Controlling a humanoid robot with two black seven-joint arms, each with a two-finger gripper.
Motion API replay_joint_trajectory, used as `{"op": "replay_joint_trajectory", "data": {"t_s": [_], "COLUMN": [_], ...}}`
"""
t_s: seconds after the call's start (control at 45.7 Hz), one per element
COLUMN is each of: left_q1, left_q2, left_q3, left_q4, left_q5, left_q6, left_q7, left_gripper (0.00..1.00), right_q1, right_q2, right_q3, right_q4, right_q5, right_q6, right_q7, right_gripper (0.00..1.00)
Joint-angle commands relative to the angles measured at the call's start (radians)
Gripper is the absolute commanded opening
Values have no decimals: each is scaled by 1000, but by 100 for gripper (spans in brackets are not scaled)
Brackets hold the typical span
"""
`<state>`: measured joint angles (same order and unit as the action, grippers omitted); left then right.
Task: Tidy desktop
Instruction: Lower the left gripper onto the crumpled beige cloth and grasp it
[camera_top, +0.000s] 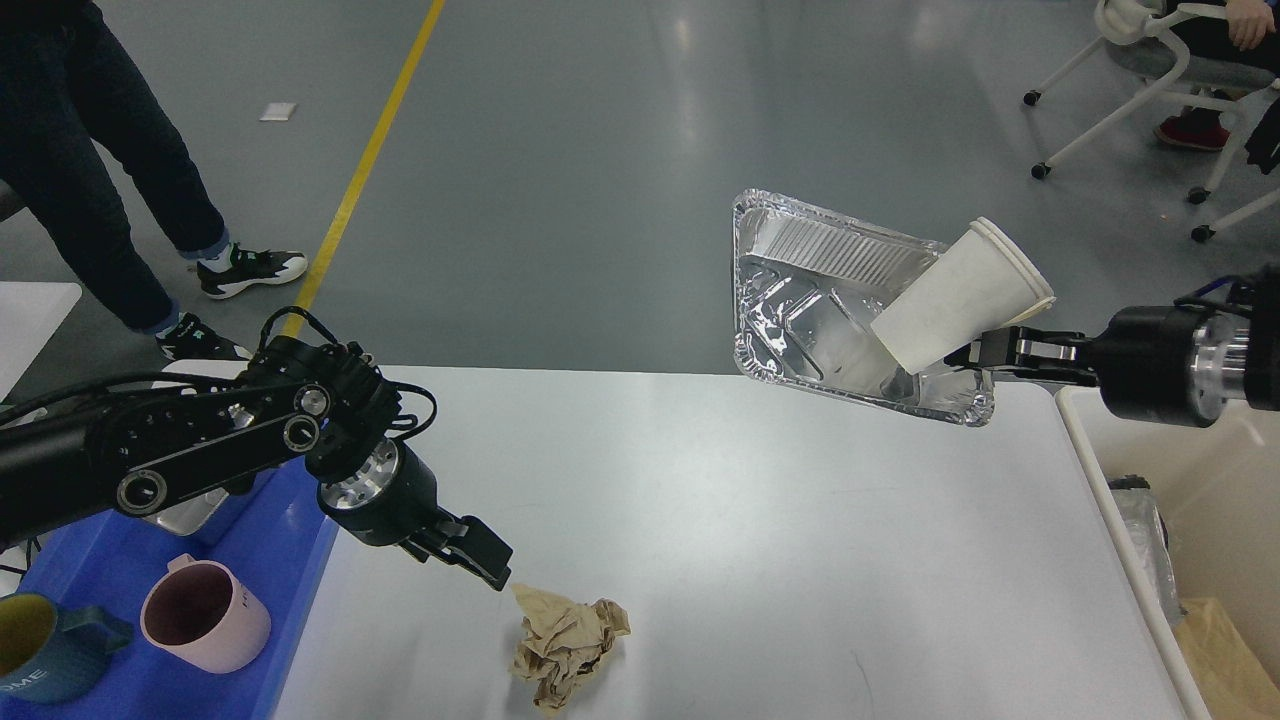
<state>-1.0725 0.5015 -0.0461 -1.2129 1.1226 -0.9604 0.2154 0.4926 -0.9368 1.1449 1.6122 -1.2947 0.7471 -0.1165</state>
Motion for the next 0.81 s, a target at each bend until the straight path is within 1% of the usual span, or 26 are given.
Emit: {"op": "replay_joint_trajectory", "data": {"t_s": [0.0, 0.153, 0.263, 0.416, 0.547, 0.657, 0.7, 0.788], "left_q1": [34, 74, 92, 92, 97, 126, 131, 134], "left_q2": [-67, -181, -253, -333, -380, -399, -399, -400], "left_q3": [6, 8, 6, 6, 9, 9, 8, 8], "left_q4": [62, 157, 225, 291, 312, 314, 314, 311], "left_q5": [12, 36, 34, 32, 37, 57, 68, 75], "left_q6": [1, 1, 48, 58, 69, 118, 126, 131], "left_q7": [4, 4, 4, 4, 4, 6, 6, 6], "left_gripper": [100, 100, 100, 100, 99, 99, 99, 95], "right_q1": [1, 0, -2, -6, -8, -8, -8, -8], "right_q2": [-2, -4, -4, -4, -4, -5, -7, -19], "right_q3": [-1, -1, -1, 1, 3, 4, 4, 6], "right_q4": [0, 0, 0, 0, 0, 0, 0, 0], "right_q5": [0, 0, 0, 0, 0, 0, 0, 0], "right_q6": [0, 1, 3, 5, 5, 3, 5, 3], "right_q7": [0, 0, 0, 0, 0, 0, 0, 0], "right_gripper": [0, 0, 0, 0, 0, 0, 0, 0]}}
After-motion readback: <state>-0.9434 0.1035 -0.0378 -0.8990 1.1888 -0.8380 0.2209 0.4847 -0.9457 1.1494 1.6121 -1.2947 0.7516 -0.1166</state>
